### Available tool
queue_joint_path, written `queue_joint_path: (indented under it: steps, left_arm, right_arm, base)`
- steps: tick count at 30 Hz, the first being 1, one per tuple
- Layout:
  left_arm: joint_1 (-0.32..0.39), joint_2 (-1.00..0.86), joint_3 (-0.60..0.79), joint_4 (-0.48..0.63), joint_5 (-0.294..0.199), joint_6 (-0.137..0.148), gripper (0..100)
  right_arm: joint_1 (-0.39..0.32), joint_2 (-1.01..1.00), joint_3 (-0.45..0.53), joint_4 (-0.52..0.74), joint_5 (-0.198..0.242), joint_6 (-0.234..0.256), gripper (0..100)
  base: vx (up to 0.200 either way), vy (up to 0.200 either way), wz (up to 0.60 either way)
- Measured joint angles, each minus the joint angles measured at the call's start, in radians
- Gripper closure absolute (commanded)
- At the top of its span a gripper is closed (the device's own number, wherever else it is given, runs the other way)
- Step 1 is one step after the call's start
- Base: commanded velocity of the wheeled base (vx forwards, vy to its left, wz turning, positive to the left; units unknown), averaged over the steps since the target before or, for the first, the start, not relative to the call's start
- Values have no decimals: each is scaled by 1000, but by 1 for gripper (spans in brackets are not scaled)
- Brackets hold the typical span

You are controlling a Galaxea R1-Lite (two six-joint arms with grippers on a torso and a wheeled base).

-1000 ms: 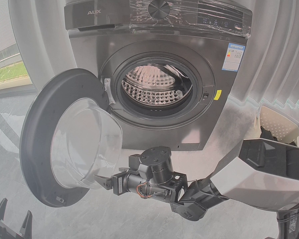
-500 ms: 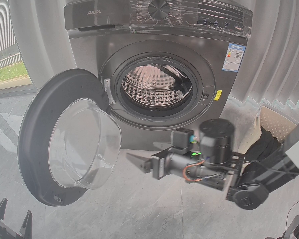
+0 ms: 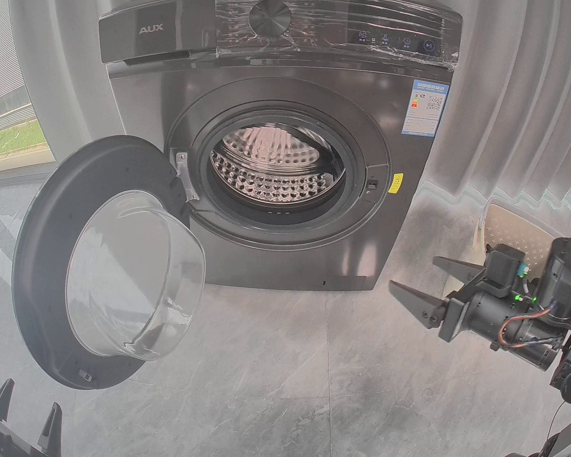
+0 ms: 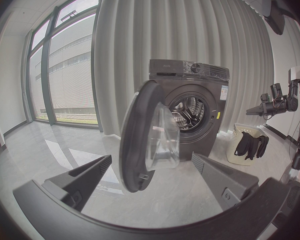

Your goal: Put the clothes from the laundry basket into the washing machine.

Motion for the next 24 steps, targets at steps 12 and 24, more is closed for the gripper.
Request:
queue_joint_path:
  steps: [12,24]
  left_arm:
    - [0,0,0,0,-1,0,0]
    - [0,0,0,0,-3,0,0]
  right_arm:
    - [-131,-253,206,-8,-3,-27,0]
    - [-248,-512,329,100,1,-30,0]
  base:
    - [0,0,0]
    - [0,0,0]
